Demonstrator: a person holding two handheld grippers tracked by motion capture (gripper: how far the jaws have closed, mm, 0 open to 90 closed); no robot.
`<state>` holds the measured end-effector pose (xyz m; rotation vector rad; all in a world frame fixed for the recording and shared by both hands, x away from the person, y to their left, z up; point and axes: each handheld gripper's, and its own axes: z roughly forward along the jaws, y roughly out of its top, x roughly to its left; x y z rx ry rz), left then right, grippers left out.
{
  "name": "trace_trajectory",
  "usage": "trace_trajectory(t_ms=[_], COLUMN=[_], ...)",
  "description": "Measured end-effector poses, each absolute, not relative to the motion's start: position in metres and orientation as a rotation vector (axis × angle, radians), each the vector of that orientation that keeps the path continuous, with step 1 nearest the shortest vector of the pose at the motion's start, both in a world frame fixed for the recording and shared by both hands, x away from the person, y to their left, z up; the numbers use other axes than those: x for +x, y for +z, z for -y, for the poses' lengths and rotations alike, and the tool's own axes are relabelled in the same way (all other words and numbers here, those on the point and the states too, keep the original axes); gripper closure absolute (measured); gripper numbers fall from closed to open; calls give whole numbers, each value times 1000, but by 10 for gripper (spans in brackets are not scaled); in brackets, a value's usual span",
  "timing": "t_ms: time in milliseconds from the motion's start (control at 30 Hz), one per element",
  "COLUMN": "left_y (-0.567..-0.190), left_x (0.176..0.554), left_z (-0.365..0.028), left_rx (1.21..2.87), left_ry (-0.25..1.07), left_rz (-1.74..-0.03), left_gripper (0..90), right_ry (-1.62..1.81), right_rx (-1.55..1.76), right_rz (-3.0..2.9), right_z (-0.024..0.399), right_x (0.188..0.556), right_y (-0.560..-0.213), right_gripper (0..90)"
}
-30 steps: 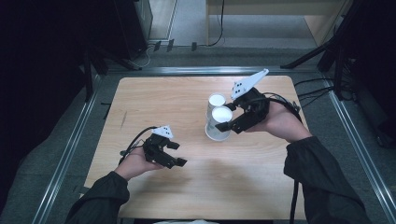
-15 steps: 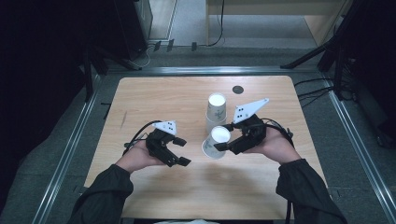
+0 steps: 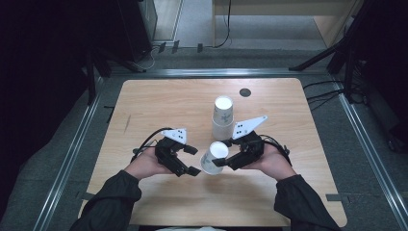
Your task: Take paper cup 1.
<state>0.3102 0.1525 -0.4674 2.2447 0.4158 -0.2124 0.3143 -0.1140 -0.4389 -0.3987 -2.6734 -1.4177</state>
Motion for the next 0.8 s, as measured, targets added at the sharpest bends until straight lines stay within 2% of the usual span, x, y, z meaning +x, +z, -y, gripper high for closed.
trace_trajectory(t_ms=[100,800], left_y=[-469,-474], left_x=[312,308], left_z=[-152,-140], left_rx=[2228,2217], left_ry=[-225,-218], left_rz=[-408,-353], left_gripper=[221,237], right_ry=[-1434,-1495], right_rx=[-406,-446], right_rz=[2636,2539], right_z=[112,104], right_x=[312,308], right_y=[-444,-456], right_gripper=[346,348])
